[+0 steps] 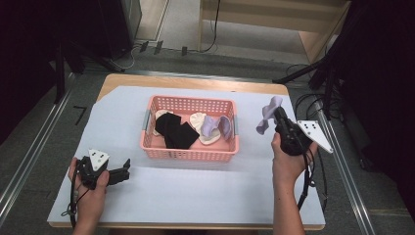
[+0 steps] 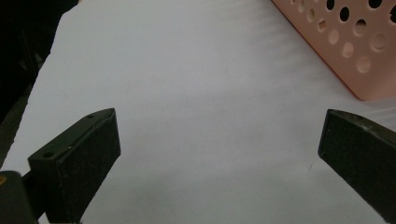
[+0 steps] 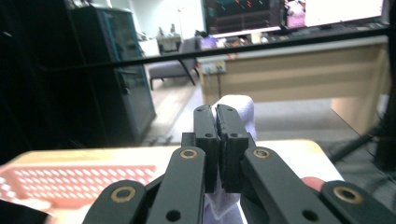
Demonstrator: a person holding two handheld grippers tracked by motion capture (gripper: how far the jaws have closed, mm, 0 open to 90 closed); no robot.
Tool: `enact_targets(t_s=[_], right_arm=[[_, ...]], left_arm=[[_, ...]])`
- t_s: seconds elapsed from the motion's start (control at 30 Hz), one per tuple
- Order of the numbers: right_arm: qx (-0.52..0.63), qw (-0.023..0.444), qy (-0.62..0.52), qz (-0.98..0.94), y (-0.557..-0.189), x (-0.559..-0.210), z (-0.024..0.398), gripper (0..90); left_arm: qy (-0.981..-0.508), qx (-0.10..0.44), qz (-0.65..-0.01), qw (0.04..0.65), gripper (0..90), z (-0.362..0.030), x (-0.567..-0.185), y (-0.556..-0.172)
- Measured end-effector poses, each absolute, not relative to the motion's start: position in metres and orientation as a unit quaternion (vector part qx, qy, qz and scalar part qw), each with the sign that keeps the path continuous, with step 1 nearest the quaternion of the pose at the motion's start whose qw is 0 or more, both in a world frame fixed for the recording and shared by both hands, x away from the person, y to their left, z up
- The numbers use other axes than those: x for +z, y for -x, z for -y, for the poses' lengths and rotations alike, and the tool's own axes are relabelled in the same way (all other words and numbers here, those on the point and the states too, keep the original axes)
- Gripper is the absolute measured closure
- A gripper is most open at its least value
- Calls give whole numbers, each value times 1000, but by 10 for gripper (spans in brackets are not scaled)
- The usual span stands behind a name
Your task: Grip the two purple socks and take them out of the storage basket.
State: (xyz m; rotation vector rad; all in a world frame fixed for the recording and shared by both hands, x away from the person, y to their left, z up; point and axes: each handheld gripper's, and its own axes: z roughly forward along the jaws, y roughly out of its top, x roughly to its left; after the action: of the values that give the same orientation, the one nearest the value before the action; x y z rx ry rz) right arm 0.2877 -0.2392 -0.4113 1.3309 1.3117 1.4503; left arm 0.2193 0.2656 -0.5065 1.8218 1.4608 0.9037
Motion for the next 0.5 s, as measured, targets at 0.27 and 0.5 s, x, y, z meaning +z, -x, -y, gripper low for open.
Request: enact_targets(t_s=[0.27, 0.5], right_arm=[[528, 362, -560, -526, -291, -452, 255, 884], [502, 338, -596, -527, -296, -482, 261, 775]], left_arm=[[-691, 344, -554, 312, 0, -266, -506, -219], [-689, 344, -555, 315, 0, -265, -507, -219]])
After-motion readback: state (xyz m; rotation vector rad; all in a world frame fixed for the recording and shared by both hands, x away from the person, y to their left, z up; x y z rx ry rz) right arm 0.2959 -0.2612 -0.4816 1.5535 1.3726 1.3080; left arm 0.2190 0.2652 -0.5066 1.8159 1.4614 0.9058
